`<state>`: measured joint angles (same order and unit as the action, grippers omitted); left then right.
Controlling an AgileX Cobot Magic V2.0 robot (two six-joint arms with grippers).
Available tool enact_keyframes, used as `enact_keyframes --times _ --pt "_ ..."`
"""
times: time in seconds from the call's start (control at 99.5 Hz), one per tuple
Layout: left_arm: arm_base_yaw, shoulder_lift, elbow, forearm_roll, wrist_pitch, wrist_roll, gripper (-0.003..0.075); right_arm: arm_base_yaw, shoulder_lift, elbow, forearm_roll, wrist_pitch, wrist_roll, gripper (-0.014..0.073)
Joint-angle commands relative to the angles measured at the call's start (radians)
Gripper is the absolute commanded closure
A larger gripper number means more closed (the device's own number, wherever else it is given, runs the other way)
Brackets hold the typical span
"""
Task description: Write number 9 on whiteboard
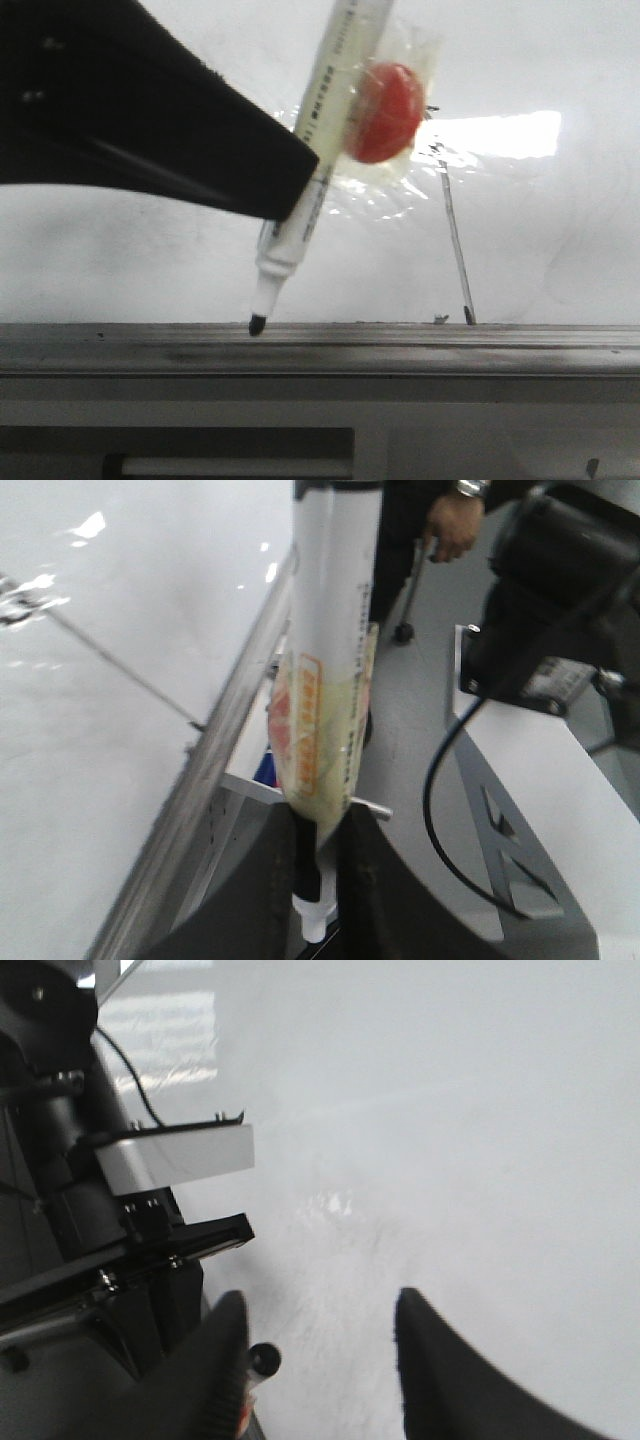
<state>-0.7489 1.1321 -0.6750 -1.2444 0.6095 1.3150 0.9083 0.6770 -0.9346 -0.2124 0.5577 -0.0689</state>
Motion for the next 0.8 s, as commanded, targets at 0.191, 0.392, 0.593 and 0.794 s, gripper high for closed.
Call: enact_keyframes --times 0.191,0.392,0.593,0.794 --pt "-0.002 -0.014 -0.026 -0.033 -0.416 -0.329 0.0741 -0.047 -0.101 -0.032 -0.023 0.075 0.002 0.0653" --pt "-0.002 -0.003 -0.026 -0.033 -0.517 -0.353 0.0741 -0.047 -0.101 -0.026 -0.029 0.110 0.038 0.0653" --pt "-0.002 0.053 -0.026 -0.033 -0.527 -0.360 0.0741 -0.047 -0.101 -0.026 -0.031 0.110 0.038 0.0653" --pt "-0.002 0.086 -0.026 -0.042 -0.569 -0.360 0.0741 -0.047 -0.101 -0.026 -0.031 0.110 0.042 0.0653"
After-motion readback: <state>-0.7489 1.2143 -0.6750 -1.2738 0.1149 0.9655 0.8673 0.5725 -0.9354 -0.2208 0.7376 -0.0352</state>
